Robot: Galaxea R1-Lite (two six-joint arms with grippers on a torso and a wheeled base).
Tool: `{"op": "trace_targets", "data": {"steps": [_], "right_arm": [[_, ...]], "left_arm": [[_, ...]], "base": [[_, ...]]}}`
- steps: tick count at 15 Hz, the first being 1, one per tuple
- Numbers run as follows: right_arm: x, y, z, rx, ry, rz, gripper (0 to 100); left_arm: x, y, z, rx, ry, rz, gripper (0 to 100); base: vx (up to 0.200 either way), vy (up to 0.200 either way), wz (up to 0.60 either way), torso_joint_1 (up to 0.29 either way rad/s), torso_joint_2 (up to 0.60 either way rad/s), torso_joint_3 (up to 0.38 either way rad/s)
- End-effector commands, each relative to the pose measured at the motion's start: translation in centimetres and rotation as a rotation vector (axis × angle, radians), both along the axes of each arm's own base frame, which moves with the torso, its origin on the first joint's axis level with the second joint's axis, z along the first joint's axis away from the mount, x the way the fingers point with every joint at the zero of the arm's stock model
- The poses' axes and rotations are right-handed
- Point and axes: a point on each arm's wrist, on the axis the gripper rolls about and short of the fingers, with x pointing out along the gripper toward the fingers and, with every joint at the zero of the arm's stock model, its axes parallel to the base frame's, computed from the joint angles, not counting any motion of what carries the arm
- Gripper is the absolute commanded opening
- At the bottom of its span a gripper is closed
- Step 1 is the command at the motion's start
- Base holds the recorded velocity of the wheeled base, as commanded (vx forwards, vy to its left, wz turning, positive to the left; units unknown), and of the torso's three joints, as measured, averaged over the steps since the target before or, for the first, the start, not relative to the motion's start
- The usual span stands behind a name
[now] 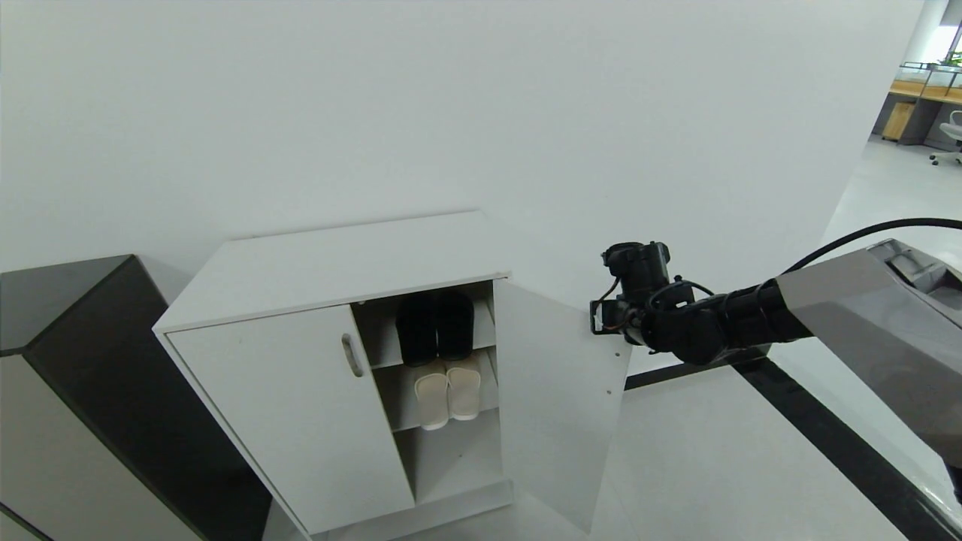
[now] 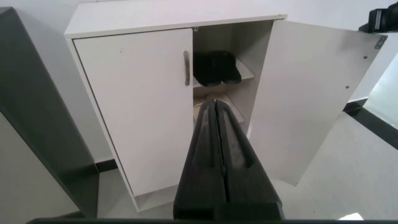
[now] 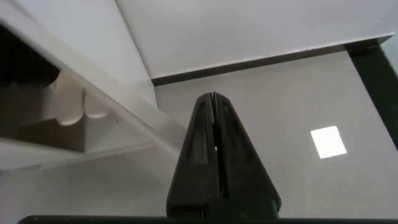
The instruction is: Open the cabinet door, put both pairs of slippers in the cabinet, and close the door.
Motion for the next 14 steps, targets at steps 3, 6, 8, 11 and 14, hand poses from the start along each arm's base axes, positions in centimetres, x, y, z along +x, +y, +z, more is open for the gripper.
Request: {"op": "trace_targets", "data": {"steps": [3, 6, 8, 11, 14], "right_arm": [[-7.4, 2.3, 3.3, 0.038, 0.018, 0.157, 0], [-9.5, 1.4, 4.3, 0.066, -0.022, 0.171, 0], [-10.3, 1.0, 3.4, 0.047, -0.032, 0.186, 0], [-12.4, 1.8, 2.4, 0.052, -0.062, 0.247, 0], [-13.5, 3.3, 1.5, 0.055, -0.065, 0.297, 0]], "left_arm": [[0.0, 0.0, 0.0, 0.001, 0.0, -0.001, 0], [0.0, 0.0, 0.0, 0.0, 0.0, -0.001, 0], [0.0, 0.0, 0.0, 0.0, 0.0, -0.001, 0], [0.0, 0.0, 0.0, -0.003, 0.0, 0.0, 0], [0.0, 0.0, 0.0, -0.002, 0.0, -0.001, 0]], "base": [[0.0, 0.0, 0.0, 0.0, 0.0, 0.0], [0.0, 0.0, 0.0, 0.0, 0.0, 0.0], [0.0, 0.0, 0.0, 0.0, 0.0, 0.0], [0.0, 0.0, 0.0, 0.0, 0.0, 0.0], [0.0, 0.0, 0.4, 0.0, 0.0, 0.0]]}}
